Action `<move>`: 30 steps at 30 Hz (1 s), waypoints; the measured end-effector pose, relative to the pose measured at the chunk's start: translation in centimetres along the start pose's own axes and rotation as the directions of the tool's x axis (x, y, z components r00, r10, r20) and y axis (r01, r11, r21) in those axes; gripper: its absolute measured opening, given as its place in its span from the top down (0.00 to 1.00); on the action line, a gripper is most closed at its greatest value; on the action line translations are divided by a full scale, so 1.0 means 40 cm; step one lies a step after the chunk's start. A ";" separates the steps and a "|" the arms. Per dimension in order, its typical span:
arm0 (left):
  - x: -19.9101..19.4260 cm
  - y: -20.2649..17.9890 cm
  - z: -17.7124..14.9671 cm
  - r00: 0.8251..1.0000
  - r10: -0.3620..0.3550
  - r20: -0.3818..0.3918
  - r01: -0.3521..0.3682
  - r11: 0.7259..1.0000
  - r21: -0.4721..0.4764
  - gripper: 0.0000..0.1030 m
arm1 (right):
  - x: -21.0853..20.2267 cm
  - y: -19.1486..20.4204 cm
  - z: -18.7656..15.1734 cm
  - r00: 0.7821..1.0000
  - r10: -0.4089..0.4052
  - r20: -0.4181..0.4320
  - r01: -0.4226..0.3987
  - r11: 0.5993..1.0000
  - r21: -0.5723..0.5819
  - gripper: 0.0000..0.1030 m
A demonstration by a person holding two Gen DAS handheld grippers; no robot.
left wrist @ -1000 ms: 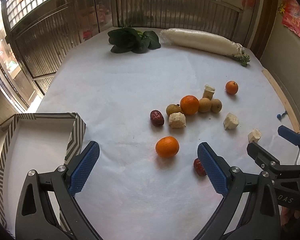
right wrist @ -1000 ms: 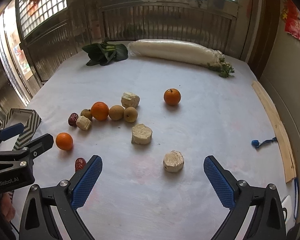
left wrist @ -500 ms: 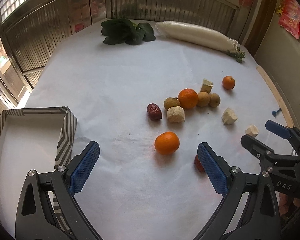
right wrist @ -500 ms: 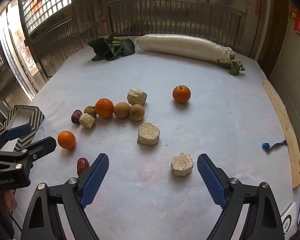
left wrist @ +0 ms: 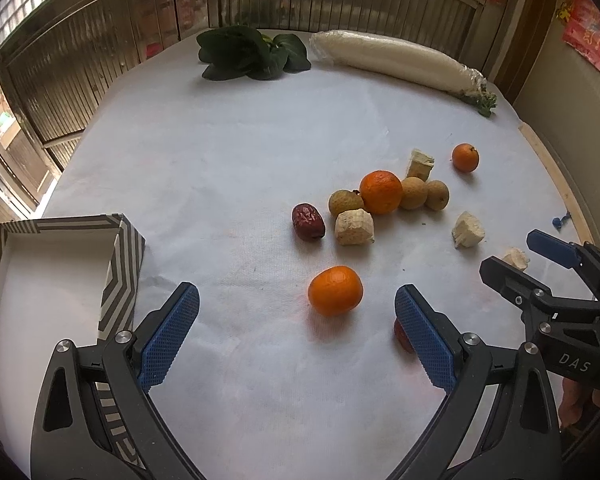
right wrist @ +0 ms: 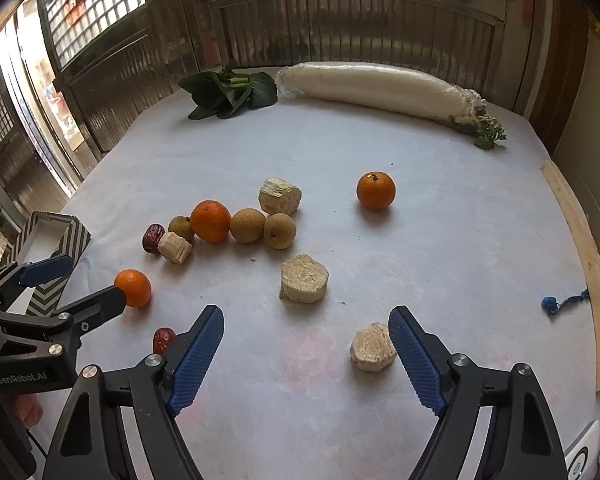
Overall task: Organize fruits
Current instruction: 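Move left gripper to the orange while right gripper moves to the beige round cake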
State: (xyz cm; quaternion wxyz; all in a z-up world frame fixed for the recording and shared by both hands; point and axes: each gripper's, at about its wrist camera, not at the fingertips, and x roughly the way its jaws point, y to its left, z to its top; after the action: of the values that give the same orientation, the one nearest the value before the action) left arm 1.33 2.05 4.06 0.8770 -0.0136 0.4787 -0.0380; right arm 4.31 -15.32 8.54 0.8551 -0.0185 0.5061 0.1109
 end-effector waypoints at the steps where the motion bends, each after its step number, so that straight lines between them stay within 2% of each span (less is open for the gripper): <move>1: 0.001 0.000 0.000 1.000 0.000 0.000 0.000 1.000 0.000 0.04 | 0.003 -0.001 0.003 1.000 0.005 -0.002 -0.005 1.000 0.000 0.20; 20: 0.017 0.001 0.006 1.000 0.010 -0.014 -0.010 1.000 0.003 0.04 | 0.038 -0.005 0.023 0.999 0.025 -0.026 -0.025 1.000 0.000 0.25; 25: 0.018 0.000 0.010 1.000 0.008 -0.012 -0.008 1.000 0.008 0.04 | 0.049 -0.011 0.029 0.999 0.034 -0.036 -0.034 0.999 0.011 0.31; 30: 0.017 -0.005 0.014 1.000 0.007 -0.012 -0.007 1.000 0.017 0.04 | 0.053 -0.011 0.035 0.998 0.038 -0.040 -0.038 0.999 0.001 0.33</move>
State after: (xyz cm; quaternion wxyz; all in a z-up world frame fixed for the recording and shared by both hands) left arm 2.16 1.78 3.78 0.8743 -0.0042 0.4839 -0.0390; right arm 6.59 -15.19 7.32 0.8427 -0.0109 0.5232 0.1266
